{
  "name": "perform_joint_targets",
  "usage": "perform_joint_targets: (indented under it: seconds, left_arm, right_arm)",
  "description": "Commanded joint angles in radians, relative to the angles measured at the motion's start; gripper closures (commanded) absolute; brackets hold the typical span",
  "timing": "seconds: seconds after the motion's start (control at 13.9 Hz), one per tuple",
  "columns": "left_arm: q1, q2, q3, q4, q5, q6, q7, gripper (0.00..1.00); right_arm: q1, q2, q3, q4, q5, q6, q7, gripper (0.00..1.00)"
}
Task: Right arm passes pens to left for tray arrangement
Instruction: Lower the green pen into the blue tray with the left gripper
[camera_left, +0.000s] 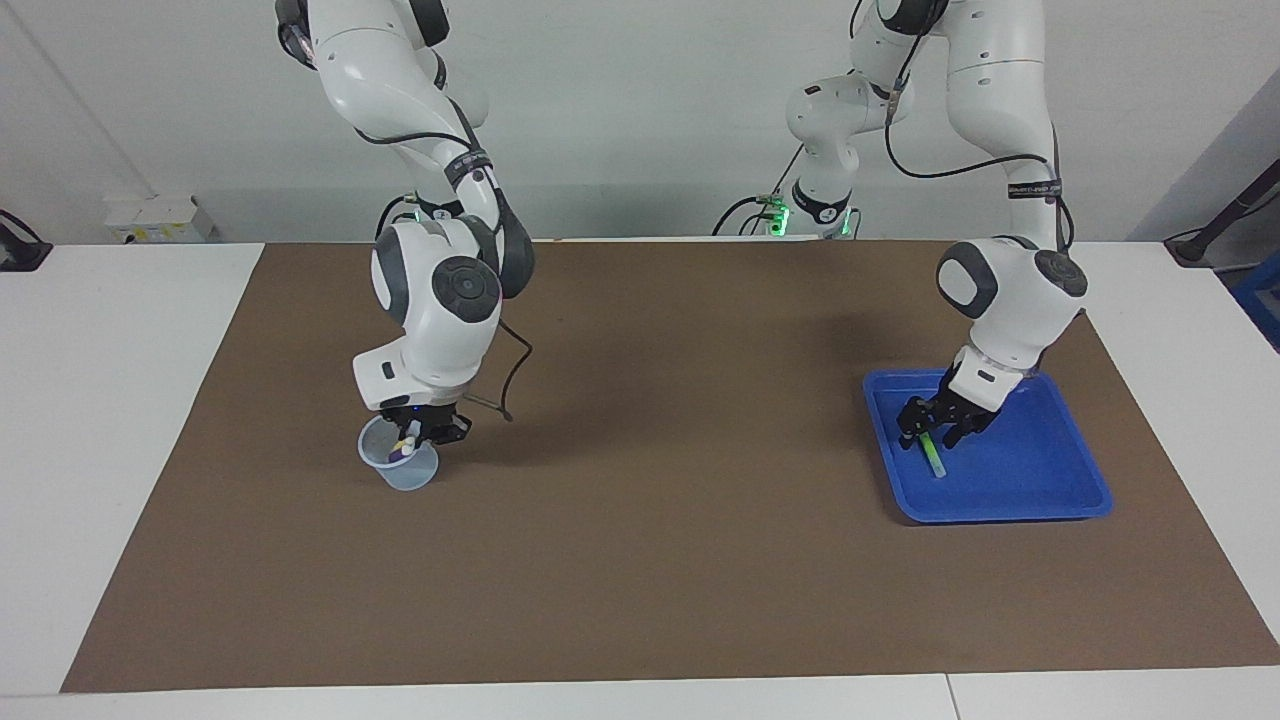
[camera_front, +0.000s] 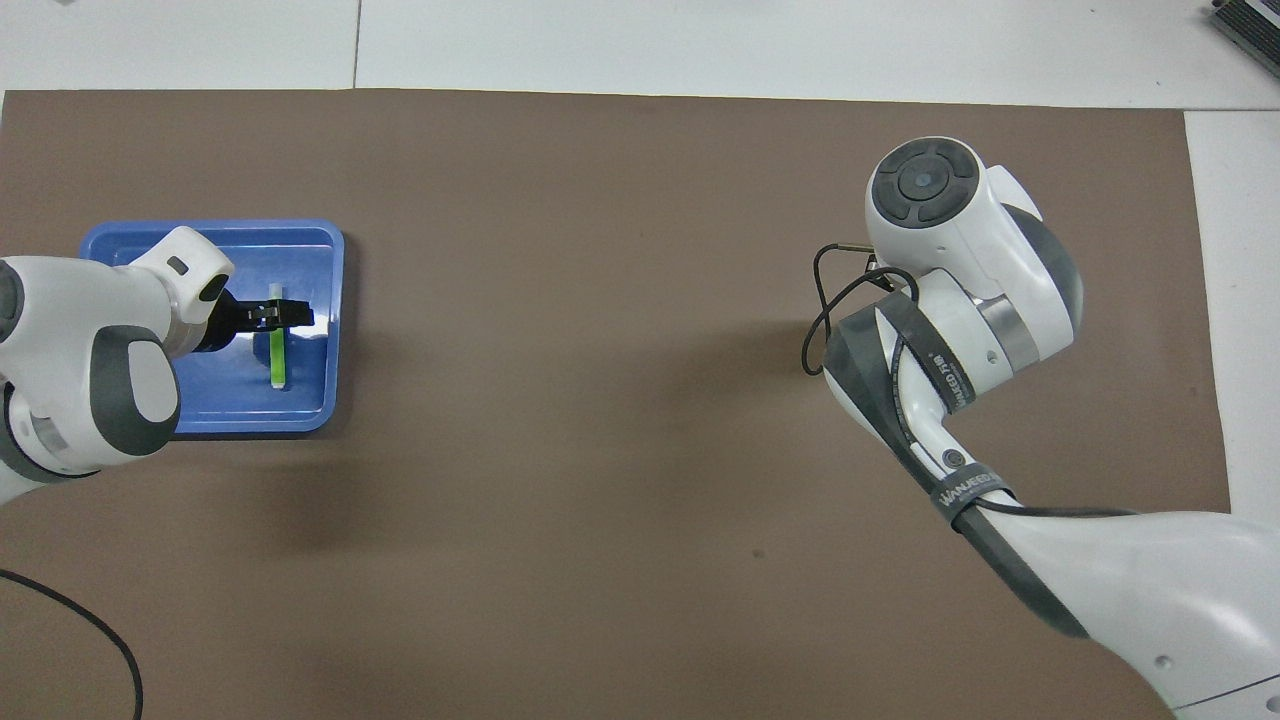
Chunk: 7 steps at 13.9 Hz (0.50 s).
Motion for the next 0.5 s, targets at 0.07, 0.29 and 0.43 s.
perform_joint_targets:
  seconds: [0.07, 0.29, 0.43]
  left_arm:
    - [-0.002, -0.002, 0.004, -0.013, 0.021, 0.023, 0.0, 0.02]
    - [0.004, -0.001, 0.004, -0.01, 0.021, 0.028, -0.005, 0.02]
    - [0.01, -0.001, 0.004, -0.005, 0.021, 0.029, -0.005, 0.02]
  right_arm:
    - [-0.015, 0.014, 0.011, 0.017, -0.011, 0.018, -0.019, 0.97]
    - [-0.015, 0.014, 0.011, 0.017, -0.014, 0.017, -0.021, 1.0]
    - [-0.013, 0.013, 0.011, 0.017, -0.014, 0.017, -0.021, 1.0]
